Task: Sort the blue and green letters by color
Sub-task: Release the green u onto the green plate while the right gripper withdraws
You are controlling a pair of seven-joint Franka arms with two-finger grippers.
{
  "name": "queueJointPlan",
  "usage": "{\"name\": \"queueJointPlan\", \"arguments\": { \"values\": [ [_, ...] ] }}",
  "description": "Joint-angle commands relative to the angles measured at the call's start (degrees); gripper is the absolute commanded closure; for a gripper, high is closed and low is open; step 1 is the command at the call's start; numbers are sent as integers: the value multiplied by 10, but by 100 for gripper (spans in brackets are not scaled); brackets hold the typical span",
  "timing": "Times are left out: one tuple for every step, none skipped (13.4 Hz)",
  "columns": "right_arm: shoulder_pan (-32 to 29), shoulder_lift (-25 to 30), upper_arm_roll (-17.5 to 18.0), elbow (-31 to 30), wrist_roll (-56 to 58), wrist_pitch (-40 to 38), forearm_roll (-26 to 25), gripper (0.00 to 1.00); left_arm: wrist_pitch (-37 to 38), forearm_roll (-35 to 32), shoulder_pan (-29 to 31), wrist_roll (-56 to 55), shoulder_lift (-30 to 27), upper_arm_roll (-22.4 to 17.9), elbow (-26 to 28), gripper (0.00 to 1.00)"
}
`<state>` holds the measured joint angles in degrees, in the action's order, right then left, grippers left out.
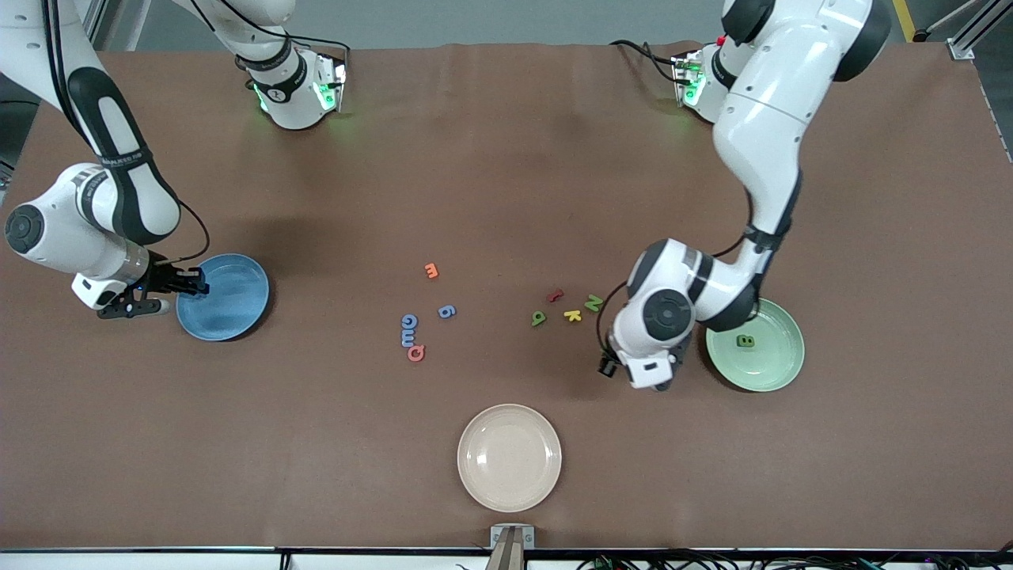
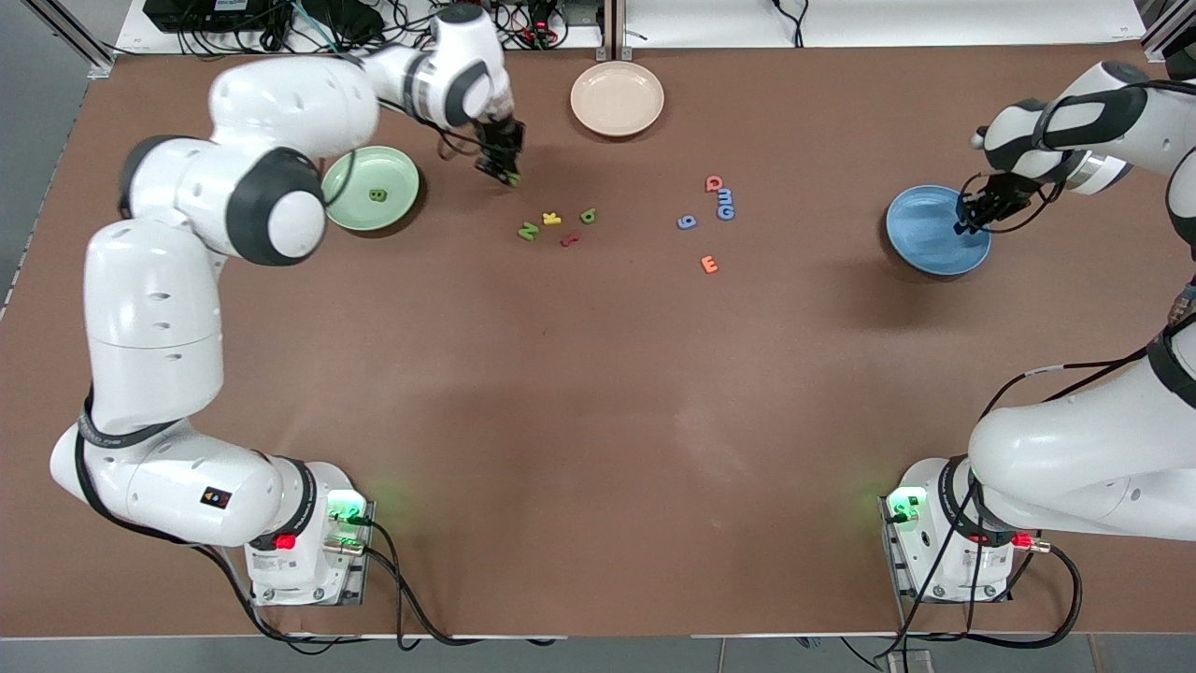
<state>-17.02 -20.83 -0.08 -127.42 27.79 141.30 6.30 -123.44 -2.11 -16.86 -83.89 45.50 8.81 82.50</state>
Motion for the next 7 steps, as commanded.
{"name": "queueJointPlan", "arguments": {
  "values": [
    [-15,1,11,-10,9,6,-6,81,60,-4,50,68,-44,6,11,100],
    [-15,-2,11,-11,9,5,-6,79,79,-4,66,100,-49,5,13,100],
    [-14,-2,11,-12,9,4,-6,73,97,-4,81,129,-55,4,16,100],
    [-14,-1,11,-12,8,3,-6,46,103,-4,102,162,-60,3,26,100],
    [-14,0,11,-11,7,1,-6,21,103,-5,119,195,-68,2,45,100],
    [-11,5,11,-11,4,-1,-6,13,97,-10,130,221,-73,0,63,100],
    [-8,9,11,-10,1,-3,-6,10,97,-34,143,235,-73,0,67,100]
  ]
}}
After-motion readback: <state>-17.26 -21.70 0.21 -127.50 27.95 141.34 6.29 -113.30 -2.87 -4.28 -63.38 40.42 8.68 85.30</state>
